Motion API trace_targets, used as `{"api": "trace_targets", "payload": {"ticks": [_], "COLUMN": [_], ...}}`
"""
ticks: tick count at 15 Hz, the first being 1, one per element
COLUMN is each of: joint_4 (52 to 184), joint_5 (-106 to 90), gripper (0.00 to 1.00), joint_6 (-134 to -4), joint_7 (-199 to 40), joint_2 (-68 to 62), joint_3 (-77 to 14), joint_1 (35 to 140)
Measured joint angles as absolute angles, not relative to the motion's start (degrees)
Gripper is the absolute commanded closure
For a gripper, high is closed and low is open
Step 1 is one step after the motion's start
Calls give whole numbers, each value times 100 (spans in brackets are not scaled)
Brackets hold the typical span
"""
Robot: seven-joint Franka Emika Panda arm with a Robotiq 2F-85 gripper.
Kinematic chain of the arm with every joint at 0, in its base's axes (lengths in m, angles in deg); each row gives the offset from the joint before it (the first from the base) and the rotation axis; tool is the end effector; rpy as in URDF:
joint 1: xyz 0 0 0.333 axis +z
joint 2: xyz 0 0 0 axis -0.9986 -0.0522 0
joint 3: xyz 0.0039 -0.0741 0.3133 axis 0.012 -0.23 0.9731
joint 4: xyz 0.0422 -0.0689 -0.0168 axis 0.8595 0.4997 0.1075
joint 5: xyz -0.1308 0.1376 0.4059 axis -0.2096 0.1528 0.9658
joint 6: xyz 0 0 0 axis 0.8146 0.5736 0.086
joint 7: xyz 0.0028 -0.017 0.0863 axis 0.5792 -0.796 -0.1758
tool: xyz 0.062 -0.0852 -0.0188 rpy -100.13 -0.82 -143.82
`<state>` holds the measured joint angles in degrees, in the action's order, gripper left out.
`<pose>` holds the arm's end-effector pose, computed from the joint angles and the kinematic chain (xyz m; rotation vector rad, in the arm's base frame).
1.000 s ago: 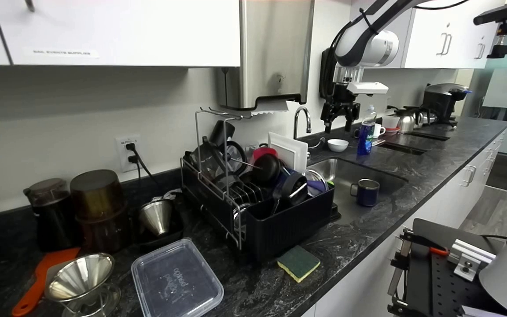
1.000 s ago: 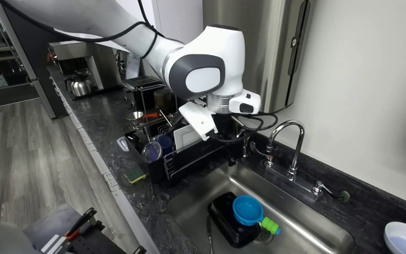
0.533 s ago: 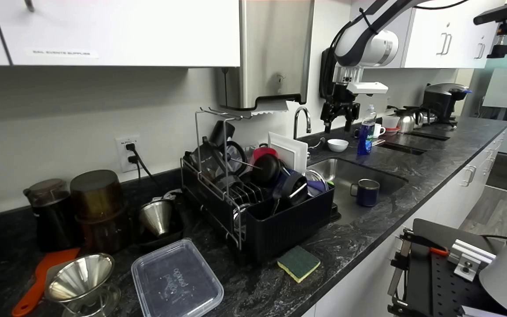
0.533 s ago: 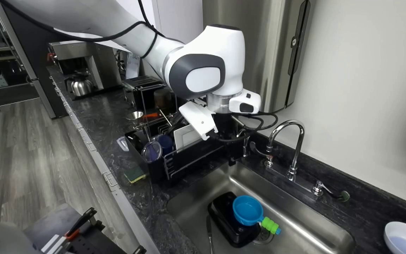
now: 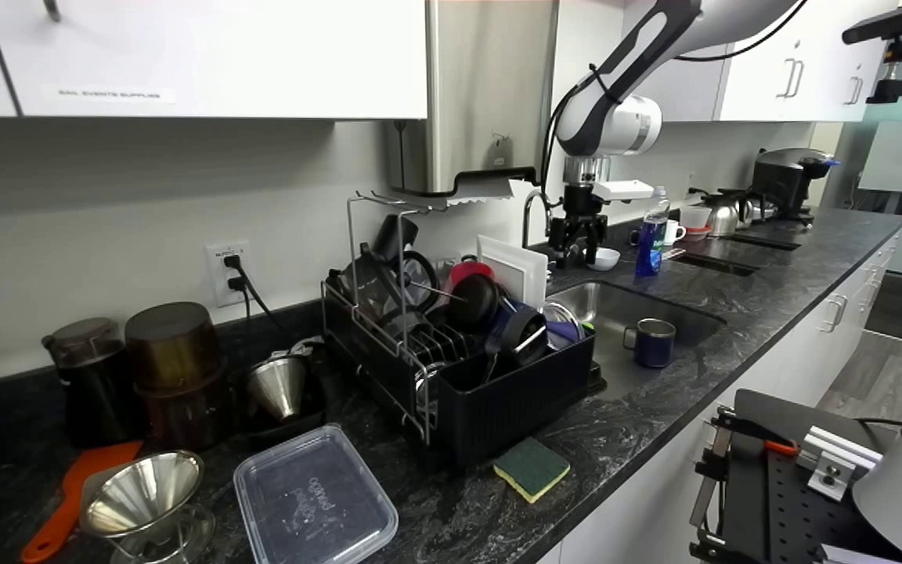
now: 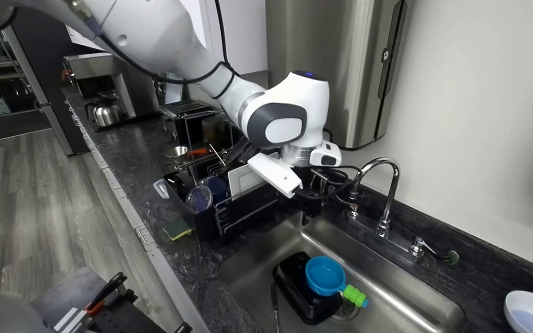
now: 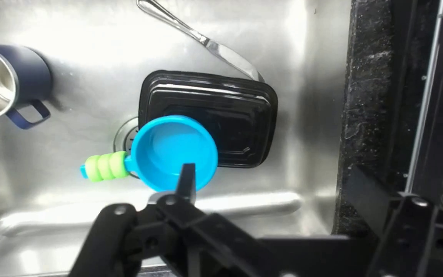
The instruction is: Put the blue pan on the the dish dryer
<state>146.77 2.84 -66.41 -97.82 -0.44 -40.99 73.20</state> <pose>0.5447 -0.2738 0.2656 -3.0428 0.4946 0.0365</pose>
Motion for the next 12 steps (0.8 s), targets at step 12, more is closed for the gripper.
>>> {"api": "trace_targets", "payload": {"ticks": [12], "joint_4": [13439], "joint_5": [87], "gripper": [0], "joint_6": [-5509], "joint_7": [-10050], "joint_2": [-567], "joint_3": [-4091], "joint_1": [6996]}}
